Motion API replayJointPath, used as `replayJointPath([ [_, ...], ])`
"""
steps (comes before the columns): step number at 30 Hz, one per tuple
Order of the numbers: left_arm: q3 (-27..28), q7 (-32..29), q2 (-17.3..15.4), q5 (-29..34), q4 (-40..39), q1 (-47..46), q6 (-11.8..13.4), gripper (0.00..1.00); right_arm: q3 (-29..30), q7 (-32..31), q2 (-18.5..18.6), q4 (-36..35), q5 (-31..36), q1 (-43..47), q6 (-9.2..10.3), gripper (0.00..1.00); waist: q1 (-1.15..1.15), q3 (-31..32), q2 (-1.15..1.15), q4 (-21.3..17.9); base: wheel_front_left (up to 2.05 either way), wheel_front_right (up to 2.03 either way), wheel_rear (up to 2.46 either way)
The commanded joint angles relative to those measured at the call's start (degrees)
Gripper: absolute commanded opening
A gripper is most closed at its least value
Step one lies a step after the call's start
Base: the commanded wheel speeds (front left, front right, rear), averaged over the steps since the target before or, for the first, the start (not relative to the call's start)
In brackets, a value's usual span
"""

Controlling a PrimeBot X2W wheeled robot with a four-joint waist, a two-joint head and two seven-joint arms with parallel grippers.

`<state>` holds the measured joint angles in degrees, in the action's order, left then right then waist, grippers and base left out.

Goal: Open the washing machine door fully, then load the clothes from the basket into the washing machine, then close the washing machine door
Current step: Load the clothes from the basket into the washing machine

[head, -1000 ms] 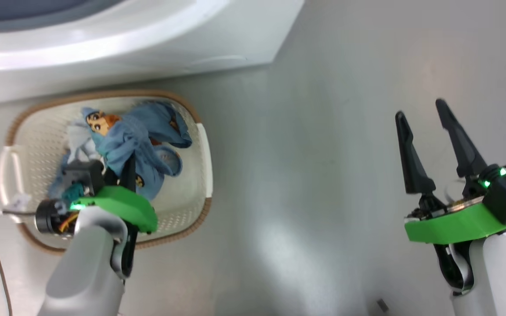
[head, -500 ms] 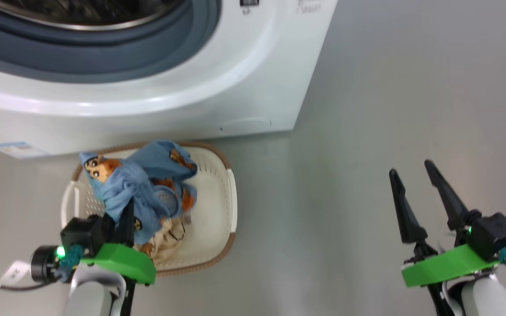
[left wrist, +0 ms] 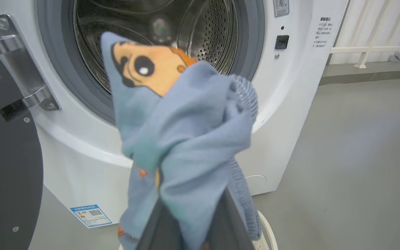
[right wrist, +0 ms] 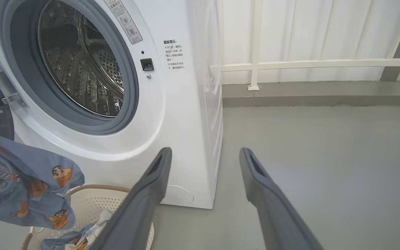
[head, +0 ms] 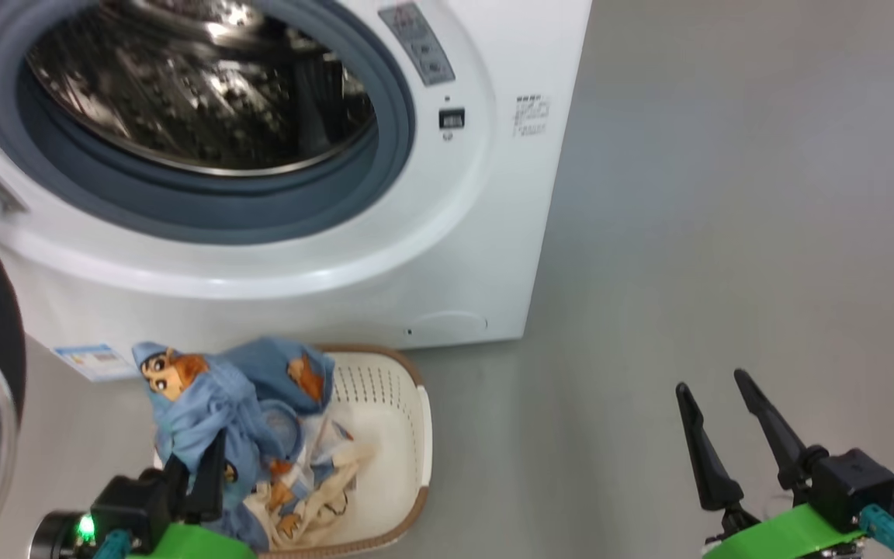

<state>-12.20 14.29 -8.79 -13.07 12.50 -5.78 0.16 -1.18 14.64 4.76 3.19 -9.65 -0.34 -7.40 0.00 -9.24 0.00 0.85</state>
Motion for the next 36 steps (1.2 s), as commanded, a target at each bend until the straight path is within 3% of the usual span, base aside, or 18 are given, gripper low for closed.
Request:
replayJointPath([
  [1,2.09,0.17,-1.54,0.39,-2.63,0.27,0.07,0.00,-1.51,-0.31,-0.03,-1.50,0.55,0.64,-0.09,1.00,0.00,4.23,0.00,0.08,0.00,0.00,0.00],
  [16,2.77,-4.17,-3.58,-0.57,-11.87,7.75,2.20,0.00,-1.61,-2.38,-1.17,-5.18,1.65,5.65,-0.09,1.00,0.00,9.61,0.00,0.21,0.00,0.00,0.00],
  [36,2.72,-4.96,-4.25,-1.41,-13.64,9.05,3.50,0.00,-1.45,-2.78,-1.71,-6.37,2.11,6.49,-0.09,1.00,0.00,10.07,0.00,0.34,0.00,0.00,0.00],
])
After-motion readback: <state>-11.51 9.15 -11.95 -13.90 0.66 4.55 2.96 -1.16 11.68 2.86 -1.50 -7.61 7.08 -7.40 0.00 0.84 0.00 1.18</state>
